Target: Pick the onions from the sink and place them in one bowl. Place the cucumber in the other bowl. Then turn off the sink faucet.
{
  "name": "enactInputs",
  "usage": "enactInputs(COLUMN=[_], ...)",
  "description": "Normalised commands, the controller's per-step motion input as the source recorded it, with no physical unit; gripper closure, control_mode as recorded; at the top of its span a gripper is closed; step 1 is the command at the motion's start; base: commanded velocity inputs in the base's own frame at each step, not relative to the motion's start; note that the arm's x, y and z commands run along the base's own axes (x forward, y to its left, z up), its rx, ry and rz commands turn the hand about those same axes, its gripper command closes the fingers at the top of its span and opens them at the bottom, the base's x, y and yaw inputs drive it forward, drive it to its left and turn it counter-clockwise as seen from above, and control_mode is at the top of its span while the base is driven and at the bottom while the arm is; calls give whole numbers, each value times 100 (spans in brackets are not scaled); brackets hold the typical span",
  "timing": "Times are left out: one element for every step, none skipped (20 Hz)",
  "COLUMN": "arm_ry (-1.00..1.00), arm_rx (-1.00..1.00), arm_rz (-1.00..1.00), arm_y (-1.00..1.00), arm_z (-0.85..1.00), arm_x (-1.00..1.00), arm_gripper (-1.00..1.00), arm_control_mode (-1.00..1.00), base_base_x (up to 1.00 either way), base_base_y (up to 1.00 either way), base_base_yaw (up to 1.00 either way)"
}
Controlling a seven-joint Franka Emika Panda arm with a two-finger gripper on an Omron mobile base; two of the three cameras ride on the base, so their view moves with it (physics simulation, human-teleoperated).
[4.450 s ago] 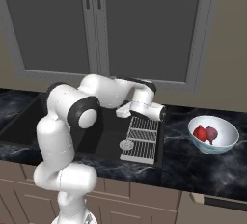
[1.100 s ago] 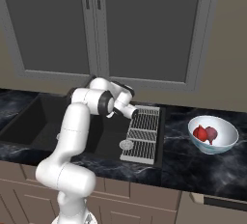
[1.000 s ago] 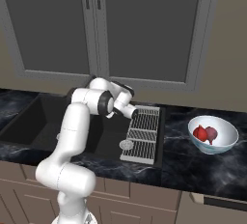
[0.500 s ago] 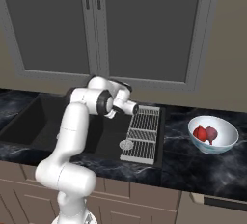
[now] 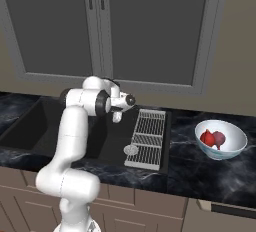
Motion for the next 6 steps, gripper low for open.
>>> enactInputs(arm_ry=[-17, -25, -26, -29, -31, -34], arm_rx=[-55, -52, -49, -44, -32, -20], arm_rz=[0, 0, 0, 0, 0, 0], arm_y=[85, 79, 74, 56, 16, 0], arm_z=[31, 26, 23, 19, 13, 9], arm_x=[44, 24, 19, 3, 0, -13], arm_gripper=[-100, -100, -100, -100, -100, -100], arm_control_mode=[-100, -100, -100, -100, -100, -100], base_base_x=[0, 0, 0, 0, 0, 0], base_base_y=[0, 0, 0, 0, 0, 0], base_base_yaw=[0, 0, 0, 0, 0, 0])
